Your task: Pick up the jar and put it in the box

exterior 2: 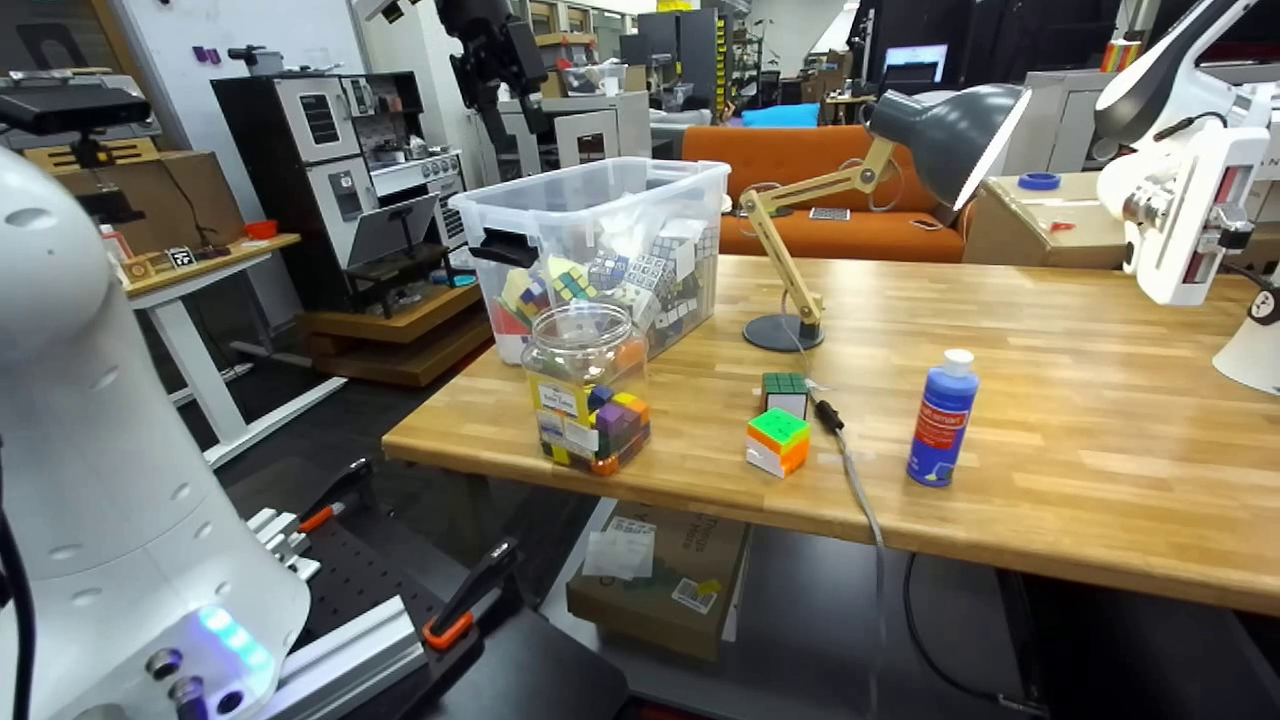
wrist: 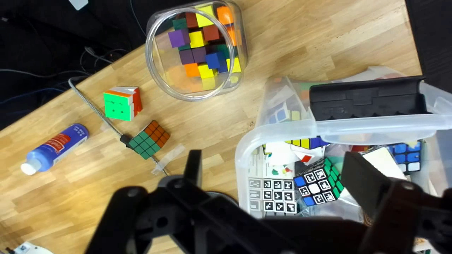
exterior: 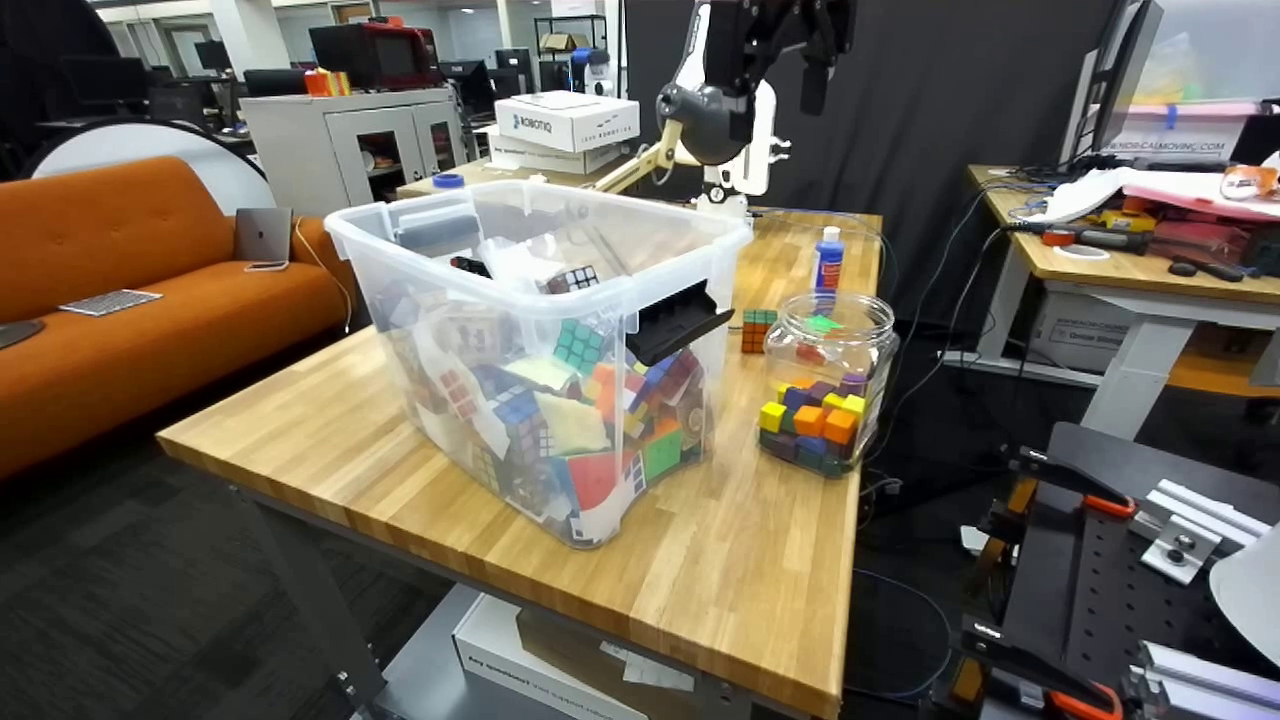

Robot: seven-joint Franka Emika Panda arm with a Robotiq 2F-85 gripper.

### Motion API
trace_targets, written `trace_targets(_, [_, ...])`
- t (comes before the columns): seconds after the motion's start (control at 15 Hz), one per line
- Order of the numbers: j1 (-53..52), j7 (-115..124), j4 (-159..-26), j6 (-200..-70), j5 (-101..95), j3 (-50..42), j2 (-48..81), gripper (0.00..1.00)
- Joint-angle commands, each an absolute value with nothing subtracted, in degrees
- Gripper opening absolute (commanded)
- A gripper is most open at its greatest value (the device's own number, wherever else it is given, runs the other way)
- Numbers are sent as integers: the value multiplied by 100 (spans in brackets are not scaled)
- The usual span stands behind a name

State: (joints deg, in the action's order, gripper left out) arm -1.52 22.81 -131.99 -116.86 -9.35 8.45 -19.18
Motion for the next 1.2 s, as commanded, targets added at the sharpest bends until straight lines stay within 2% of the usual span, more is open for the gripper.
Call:
trace_targets(0.0, [-150,2276,-13188,-11671,-928,854,-1915,100])
trace_targets(0.53, [-86,2348,-13251,-11810,-1054,848,-1932,100])
trace_targets(1.13, [707,2282,-13233,-12039,-1204,-60,-1708,100])
